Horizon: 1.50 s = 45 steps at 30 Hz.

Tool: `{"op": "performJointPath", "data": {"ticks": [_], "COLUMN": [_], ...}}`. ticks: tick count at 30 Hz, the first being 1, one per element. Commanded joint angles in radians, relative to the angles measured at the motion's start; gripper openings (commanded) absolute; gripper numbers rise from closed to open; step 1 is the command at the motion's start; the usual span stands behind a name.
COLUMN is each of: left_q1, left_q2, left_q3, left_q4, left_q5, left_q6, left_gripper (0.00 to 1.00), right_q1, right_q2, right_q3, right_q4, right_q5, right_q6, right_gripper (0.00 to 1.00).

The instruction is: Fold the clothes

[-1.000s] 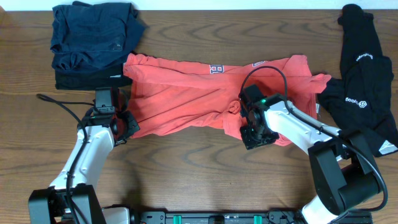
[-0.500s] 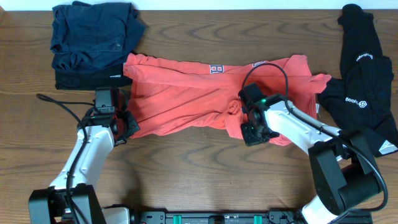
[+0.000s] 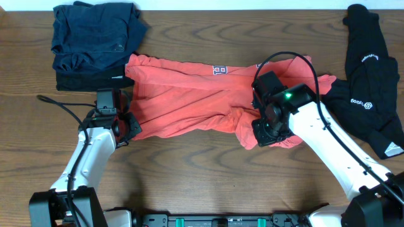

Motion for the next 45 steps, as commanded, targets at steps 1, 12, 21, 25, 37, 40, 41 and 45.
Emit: {"op": "performJointPath", "data": {"ticks": [1, 12, 21, 25, 37, 40, 41, 45], "left_q1": [0.006, 0.006, 0.006, 0.006, 0.006, 0.006, 0.006, 0.006], "left_q2": [-0.005, -0.005, -0.005, -0.031, -0.386, -0.454, -0.472, -0.502], "left_q3": [0.020, 0.020, 0.020, 0.040, 0.095, 0.095, 0.095, 0.095], "left_q4": [-0.002, -0.002, -0.002, -0.036, -0.246, -0.272, -0.282, -0.315], "left_q5": [-0.013, -0.013, -0.013, -0.013, -0.013, -0.013, -0.013, -0.013], "left_q6": [0.048, 0.050, 0.051, 0.069, 0.077, 0.077, 0.077, 0.077], "left_gripper": [0.06, 0.06, 0.06, 0.06, 0.06, 0.06, 0.06, 0.06], "right_q1": [-0.004, -0.124, -0.220, -0.222, -0.304, -0.336, -0.344, -0.375], "right_q2": [0.032, 0.149, 0.185, 0.148, -0.085, -0.153, -0.171, -0.208], "right_q3": [-0.003, -0.003, 0.015, 0.087, 0.230, 0.230, 0.230, 0.230], "right_q4": [0.026, 0.365, 0.385, 0.294, -0.095, -0.160, -0.180, -0.232], "right_q5": [-0.026, -0.025, -0.030, -0.029, -0.022, -0.023, -0.023, -0.022], "right_q6": [-0.043, -0.073, -0.107, -0.107, -0.060, -0.053, -0.053, -0.053], "right_gripper": [0.01, 0.01, 0.01, 0.01, 0.01, 0.01, 0.01, 0.01]}}
